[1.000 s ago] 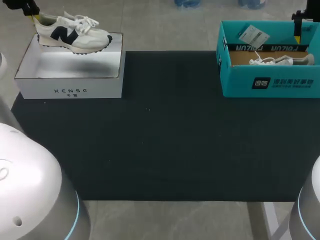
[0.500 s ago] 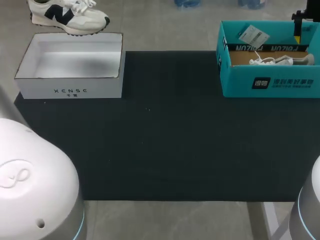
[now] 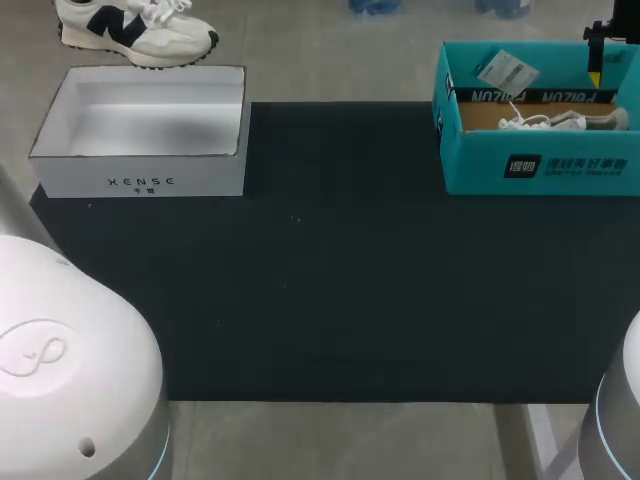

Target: Take the shoe out of the shoebox, open the shoe tongue, remove and reinsert the insole, then place the shoe into the shoebox

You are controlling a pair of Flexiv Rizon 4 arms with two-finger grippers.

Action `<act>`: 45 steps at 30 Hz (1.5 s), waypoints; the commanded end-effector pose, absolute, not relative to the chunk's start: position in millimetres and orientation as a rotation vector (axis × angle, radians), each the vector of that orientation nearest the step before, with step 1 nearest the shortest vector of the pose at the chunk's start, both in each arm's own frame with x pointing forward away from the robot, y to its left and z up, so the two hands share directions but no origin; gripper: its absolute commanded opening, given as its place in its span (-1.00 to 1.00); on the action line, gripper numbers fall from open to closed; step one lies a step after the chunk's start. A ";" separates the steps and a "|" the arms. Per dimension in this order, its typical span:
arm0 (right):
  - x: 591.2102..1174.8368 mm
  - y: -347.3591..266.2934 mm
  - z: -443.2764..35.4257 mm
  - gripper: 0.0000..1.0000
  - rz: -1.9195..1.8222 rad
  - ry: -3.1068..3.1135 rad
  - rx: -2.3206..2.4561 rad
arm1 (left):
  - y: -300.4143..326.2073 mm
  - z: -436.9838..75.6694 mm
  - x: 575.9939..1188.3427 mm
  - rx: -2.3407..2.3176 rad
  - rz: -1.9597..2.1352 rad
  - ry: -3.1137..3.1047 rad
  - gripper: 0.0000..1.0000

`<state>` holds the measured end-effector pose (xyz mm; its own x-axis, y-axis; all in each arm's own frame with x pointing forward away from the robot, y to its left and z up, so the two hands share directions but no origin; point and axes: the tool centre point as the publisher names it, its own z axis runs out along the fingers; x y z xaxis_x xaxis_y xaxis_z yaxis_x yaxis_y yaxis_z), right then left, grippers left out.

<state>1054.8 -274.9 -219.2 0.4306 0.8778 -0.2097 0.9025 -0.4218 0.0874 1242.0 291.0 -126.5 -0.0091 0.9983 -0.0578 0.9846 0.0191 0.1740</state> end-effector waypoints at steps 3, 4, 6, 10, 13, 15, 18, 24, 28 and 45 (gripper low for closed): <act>1054.9 -275.1 -219.1 1.00 -0.195 1.571 2.495 | 282.8 -125.9 1228.6 2.222 -0.111 2.195 -1.00; 1054.9 -275.1 -219.1 1.00 -0.195 1.571 2.495 | 277.4 -127.1 1218.6 2.225 -0.113 2.191 -1.00; 1054.9 -275.1 -219.1 1.00 -0.195 1.571 2.495 | 267.0 -130.4 1198.4 2.234 -0.165 2.181 -1.00; 1054.9 -275.1 -219.1 1.00 -0.195 1.571 2.495 | 238.1 -136.4 1153.5 2.233 -0.175 2.181 -1.00; 1054.9 -275.1 -219.1 1.00 -0.195 1.571 2.495 | 212.5 -139.9 1110.5 2.248 -0.192 2.155 -1.00; 1054.9 -275.1 -219.1 1.00 -0.195 1.571 2.495 | 195.4 -141.8 1083.7 2.245 -0.165 2.137 -1.00; 1054.9 -275.1 -219.1 1.00 -0.195 1.571 2.495 | 170.9 -143.7 1049.7 2.238 -0.165 2.085 -1.00; 1054.9 -275.1 -219.1 1.00 -0.195 1.571 2.495 | 154.9 -142.9 1025.2 2.159 -0.087 2.057 -1.00; 1054.9 -275.1 -219.1 1.00 -0.195 1.571 2.495 | 152.8 -140.7 1020.7 2.107 -0.032 2.051 -1.00; 1054.9 -275.1 -219.1 1.00 -0.195 1.571 2.495 | 113.9 -141.8 971.7 2.016 0.199 1.926 -1.00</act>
<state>1054.8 -274.9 -219.2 0.4305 0.8779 -0.2097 0.9025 -0.4217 0.0874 988.3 122.2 -141.1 0.0709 0.9866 -0.1469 0.9166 -0.1225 -0.3806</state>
